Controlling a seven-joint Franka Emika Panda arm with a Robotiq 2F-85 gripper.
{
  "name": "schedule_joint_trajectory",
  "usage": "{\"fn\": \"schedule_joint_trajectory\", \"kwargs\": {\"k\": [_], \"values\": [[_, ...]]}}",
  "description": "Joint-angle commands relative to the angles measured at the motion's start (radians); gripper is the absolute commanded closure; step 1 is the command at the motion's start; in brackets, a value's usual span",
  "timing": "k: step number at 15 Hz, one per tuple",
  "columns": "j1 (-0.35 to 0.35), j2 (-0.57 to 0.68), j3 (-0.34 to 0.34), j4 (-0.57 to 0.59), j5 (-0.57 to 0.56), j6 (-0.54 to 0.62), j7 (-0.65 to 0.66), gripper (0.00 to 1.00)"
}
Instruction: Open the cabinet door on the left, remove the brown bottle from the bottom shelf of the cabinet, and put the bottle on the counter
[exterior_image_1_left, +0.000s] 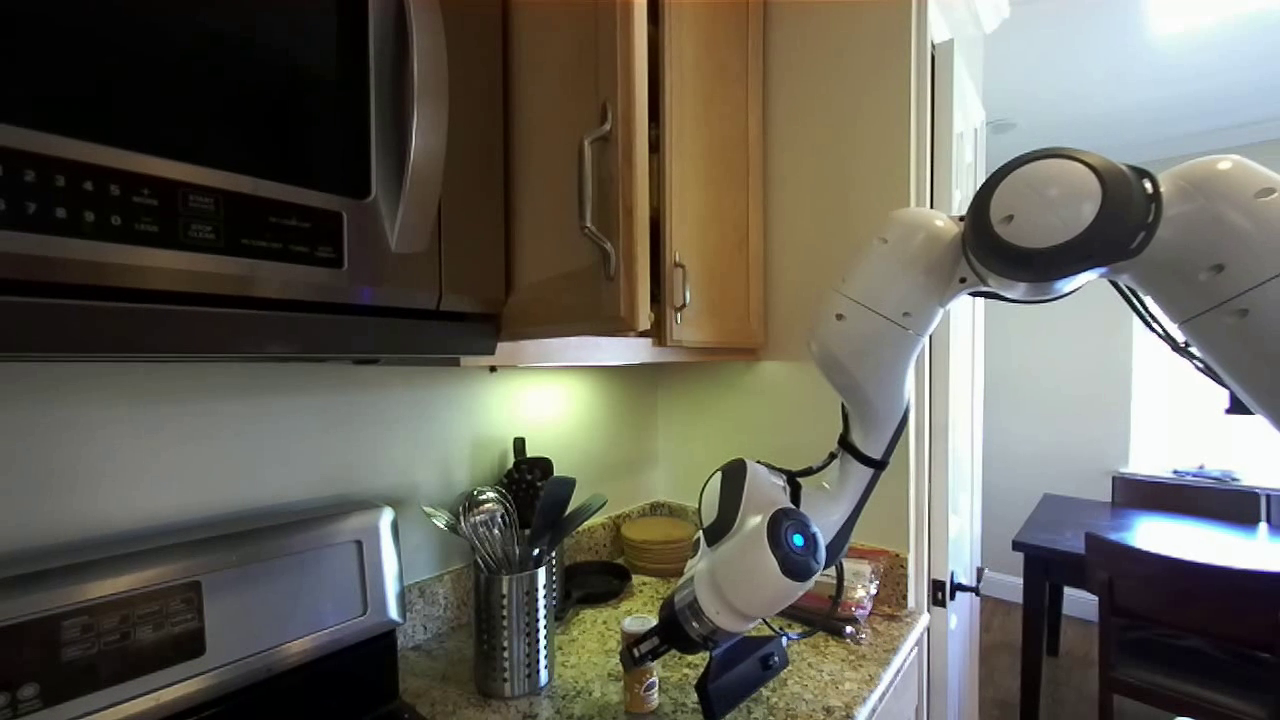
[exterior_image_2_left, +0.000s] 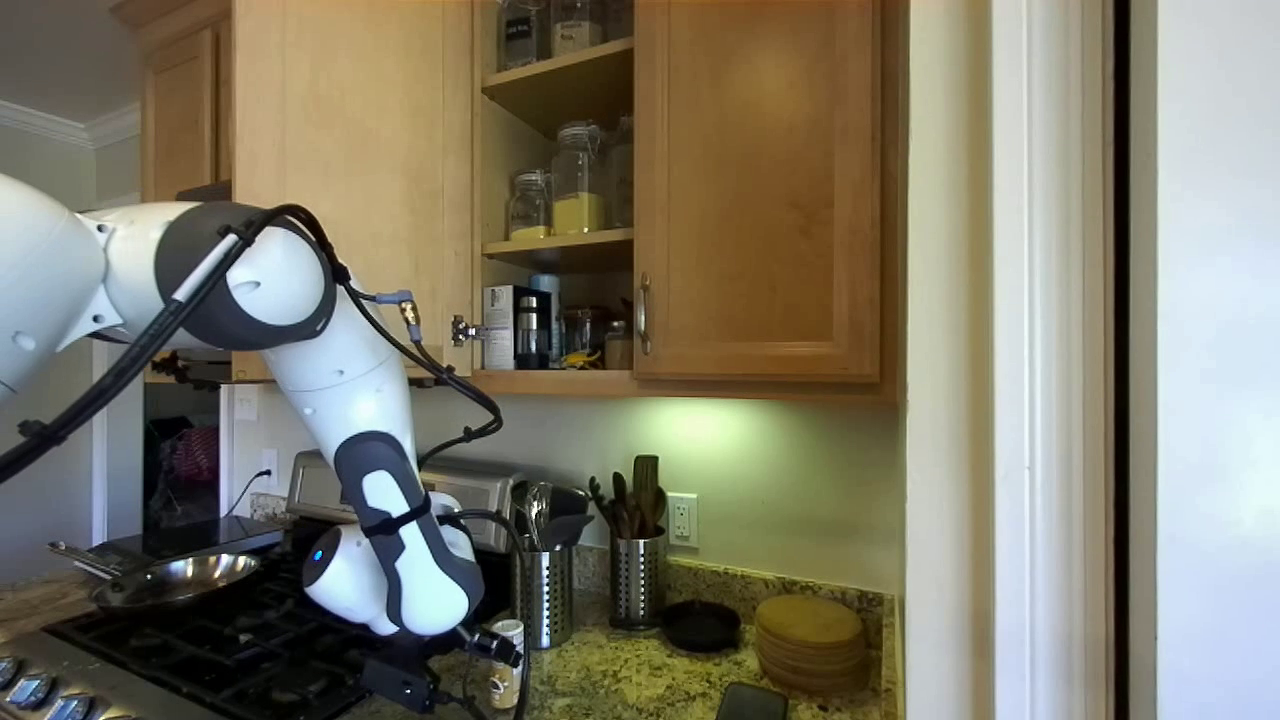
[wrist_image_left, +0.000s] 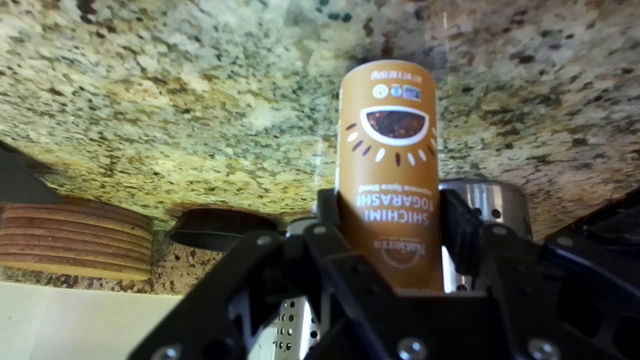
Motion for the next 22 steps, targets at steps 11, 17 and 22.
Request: {"fn": "schedule_joint_trajectory", "kwargs": {"k": [11,17,22], "values": [[-0.008,-0.301,-0.052,-0.181,0.048,0.260,-0.069,0.00],[0.040,-0.487,-0.183,-0.312,0.227,0.388,-0.304,0.00],[0.017,-0.451,-0.158,-0.278,0.207,0.378,-0.284,0.00]]}}
